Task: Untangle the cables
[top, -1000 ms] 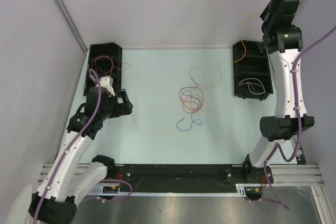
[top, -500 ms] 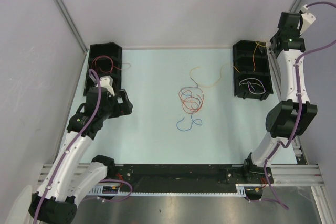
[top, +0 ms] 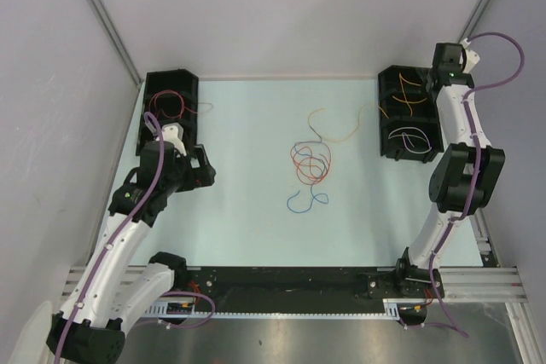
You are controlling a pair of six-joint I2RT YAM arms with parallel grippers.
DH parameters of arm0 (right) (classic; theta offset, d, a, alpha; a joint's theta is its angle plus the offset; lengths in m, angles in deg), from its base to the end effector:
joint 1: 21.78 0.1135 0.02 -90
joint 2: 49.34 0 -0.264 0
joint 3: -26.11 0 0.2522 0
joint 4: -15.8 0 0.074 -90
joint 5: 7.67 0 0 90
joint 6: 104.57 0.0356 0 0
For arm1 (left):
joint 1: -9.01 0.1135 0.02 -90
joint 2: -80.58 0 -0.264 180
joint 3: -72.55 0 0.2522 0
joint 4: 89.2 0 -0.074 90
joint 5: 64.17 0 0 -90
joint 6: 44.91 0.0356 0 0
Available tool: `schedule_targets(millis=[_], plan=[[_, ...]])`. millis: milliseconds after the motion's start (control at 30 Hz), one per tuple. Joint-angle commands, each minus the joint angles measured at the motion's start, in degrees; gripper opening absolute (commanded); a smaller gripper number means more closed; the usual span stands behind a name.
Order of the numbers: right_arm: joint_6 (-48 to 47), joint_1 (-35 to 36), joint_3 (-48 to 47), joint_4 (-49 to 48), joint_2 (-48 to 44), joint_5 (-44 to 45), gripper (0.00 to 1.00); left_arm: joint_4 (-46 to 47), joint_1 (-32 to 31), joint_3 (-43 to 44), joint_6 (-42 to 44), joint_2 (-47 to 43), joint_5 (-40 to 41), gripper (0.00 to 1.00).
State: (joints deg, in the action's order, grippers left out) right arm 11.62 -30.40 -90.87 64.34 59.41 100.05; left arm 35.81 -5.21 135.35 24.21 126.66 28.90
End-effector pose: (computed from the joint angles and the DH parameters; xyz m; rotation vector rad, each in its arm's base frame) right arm 0.4302 -0.0762 0.3298 0.8226 2.0848 -0.1863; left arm 0.1599 -0.0385 0.3084 -0.1600 2.2459 -0.2716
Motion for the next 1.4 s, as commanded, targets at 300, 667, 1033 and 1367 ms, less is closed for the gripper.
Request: schedule_targets(millis=[300, 667, 1033, 1367], plan=[[-0.4, -2.3, -1.9, -2.4, 10.2, -0.3, 0.0, 1.2, 0.5, -0.3, 0.8, -0.4, 0.3, 1.0], [-1.3, -3.2, -10.7, -0.8, 17.1, -1.3, 0.0, 1.1, 0.9, -0.2, 0.8, -0.1, 0.4, 1.0], [-1.9, -3.3, -17.1, 0.3, 21.3, -0.7, 0.0, 1.2, 1.1, -0.3, 0.9, 0.1, 0.2, 1.0], [-1.6, -3.2, -11.5, -0.6, 17.8, -2.6, 0.31, 1.2, 1.6, -0.3, 1.0, -0.2, -0.3, 1.0]])
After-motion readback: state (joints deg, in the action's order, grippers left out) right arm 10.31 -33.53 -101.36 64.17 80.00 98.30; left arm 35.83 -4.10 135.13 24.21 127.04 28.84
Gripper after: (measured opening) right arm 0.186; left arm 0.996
